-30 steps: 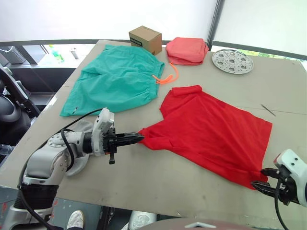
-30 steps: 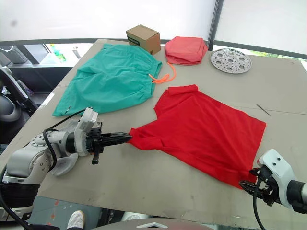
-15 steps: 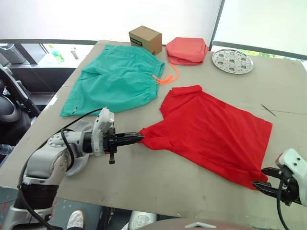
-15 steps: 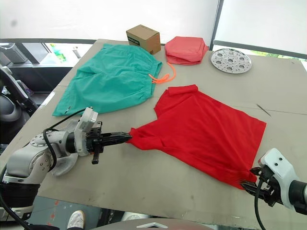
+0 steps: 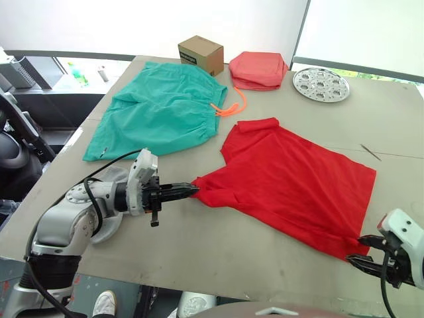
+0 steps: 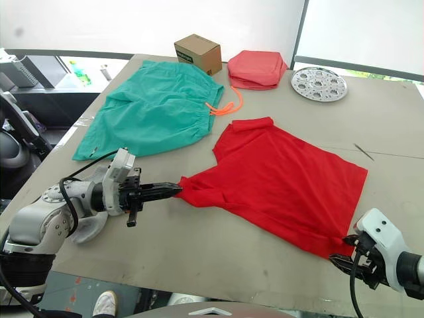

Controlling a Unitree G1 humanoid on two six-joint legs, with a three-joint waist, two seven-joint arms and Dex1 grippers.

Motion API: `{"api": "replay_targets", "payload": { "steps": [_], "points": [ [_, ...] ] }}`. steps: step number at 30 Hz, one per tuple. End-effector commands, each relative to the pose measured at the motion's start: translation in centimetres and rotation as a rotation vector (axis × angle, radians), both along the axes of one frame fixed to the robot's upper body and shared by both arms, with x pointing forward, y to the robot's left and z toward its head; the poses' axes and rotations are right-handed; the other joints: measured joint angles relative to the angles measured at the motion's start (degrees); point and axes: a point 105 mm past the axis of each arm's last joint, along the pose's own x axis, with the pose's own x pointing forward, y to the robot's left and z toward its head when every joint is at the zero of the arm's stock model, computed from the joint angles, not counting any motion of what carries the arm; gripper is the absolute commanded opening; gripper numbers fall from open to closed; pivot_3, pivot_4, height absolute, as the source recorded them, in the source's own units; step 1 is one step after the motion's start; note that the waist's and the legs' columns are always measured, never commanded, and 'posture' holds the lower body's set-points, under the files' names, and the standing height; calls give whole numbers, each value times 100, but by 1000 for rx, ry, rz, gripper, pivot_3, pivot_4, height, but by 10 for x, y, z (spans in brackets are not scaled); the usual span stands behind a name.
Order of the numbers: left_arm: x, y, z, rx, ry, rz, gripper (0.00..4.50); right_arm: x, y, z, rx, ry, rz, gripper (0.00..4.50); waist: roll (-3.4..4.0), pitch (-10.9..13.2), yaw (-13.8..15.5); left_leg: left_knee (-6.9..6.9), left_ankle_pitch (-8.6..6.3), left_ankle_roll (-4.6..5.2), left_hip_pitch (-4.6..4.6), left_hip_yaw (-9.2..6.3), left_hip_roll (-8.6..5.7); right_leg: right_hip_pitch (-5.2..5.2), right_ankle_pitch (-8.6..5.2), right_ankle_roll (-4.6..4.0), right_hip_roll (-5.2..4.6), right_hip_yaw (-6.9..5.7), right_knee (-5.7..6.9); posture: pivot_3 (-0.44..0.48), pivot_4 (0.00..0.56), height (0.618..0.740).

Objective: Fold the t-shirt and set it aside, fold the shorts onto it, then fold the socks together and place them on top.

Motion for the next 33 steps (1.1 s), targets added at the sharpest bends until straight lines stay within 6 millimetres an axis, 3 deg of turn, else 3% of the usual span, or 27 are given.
{"api": "replay_targets", "payload": {
  "steps": [1,2,5,7,9,10,18,22,26,30,33],
  "points": [
    [-2,-3,7,6,-46,-16,0,5,-2,0,-31,-23,1,3003,0,0,-1,0,0,0,0,0,0,0,0,1,0,0,0,0,150,740],
    [-2,-3,7,6,-47,-16,0,6,-4,-2,-47,-24,-5,3003,0,0,-1,0,0,0,0,0,0,0,0,1,0,0,0,0,150,740],
    [-2,-2,7,7,-48,-15,0,9,-6,-5,-64,-31,-10,2201,0,0,2,0,0,0,0,0,0,0,0,0,-1,0,0,0,150,740],
    [-2,-3,7,7,-48,-15,0,12,-6,-6,-69,-34,-16,1345,0,0,1,0,0,0,0,0,0,0,0,-1,-1,-1,0,0,150,740],
    [-2,-3,7,7,-48,-15,0,12,-4,-7,-61,-32,-10,784,0,0,-1,-1,0,0,0,-1,0,-1,0,-1,1,-1,0,0,150,740],
    [-3,-3,7,7,-48,-15,0,12,-3,-8,-59,-32,-9,121,0,0,-1,0,0,0,0,0,0,0,1,-2,1,-1,0,0,150,740],
    [-4,-2,7,6,-48,-12,0,10,2,5,-3,-55,-2,50,0,0,2,0,0,0,0,0,0,0,1,-1,0,-1,0,0,150,740],
    [-7,0,13,-24,-11,-25,0,-4,24,39,244,-62,33,50,1,0,3,-1,0,0,0,-1,2,1,4,-6,1,-1,1,0,150,740],
    [-24,0,26,-61,85,-123,0,-16,34,63,379,-70,49,50,-4,-1,0,-1,0,0,0,-3,6,1,5,-7,2,-3,1,0,150,740],
    [-37,0,39,-71,161,-189,0,-23,28,74,401,-84,-6,50,-1,0,8,-1,-1,-1,0,-2,6,1,-1,1,-2,-2,-1,0,150,740],
    [-52,15,59,-111,300,-219,0,-34,13,90,403,-126,-97,50,-3,1,7,-3,-1,-1,-2,-2,6,0,-3,3,-2,-3,-1,0,150,740]
  ]
}}
